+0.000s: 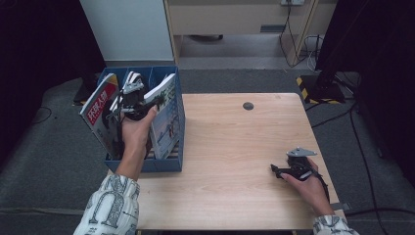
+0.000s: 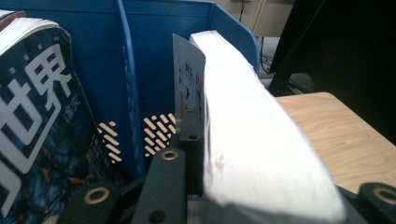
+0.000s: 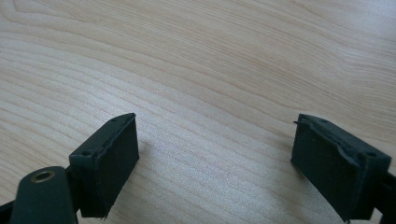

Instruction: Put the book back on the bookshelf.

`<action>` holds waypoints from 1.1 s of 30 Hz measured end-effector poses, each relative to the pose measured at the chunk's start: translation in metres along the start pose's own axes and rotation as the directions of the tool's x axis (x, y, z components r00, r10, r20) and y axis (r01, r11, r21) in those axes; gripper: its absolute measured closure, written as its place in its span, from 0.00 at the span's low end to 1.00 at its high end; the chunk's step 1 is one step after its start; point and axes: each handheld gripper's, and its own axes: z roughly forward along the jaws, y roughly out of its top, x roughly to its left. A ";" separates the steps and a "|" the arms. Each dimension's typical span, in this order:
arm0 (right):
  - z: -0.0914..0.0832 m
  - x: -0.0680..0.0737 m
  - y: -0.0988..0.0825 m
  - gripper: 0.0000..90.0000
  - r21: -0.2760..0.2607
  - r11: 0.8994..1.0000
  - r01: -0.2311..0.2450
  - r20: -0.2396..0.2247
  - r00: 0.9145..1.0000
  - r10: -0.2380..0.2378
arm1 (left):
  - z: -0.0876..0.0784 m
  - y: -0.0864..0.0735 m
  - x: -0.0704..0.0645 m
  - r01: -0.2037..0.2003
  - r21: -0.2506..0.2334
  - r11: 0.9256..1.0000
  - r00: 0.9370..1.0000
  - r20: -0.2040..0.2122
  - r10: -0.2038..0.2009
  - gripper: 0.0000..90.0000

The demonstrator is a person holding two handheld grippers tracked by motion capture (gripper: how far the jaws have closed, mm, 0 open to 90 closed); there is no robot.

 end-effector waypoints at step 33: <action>0.000 0.000 0.000 0.16 -0.001 1.000 0.005 -0.001 1.000 -0.005 | -0.030 -0.022 0.008 0.023 0.074 0.997 1.000 0.017 -0.024 0.80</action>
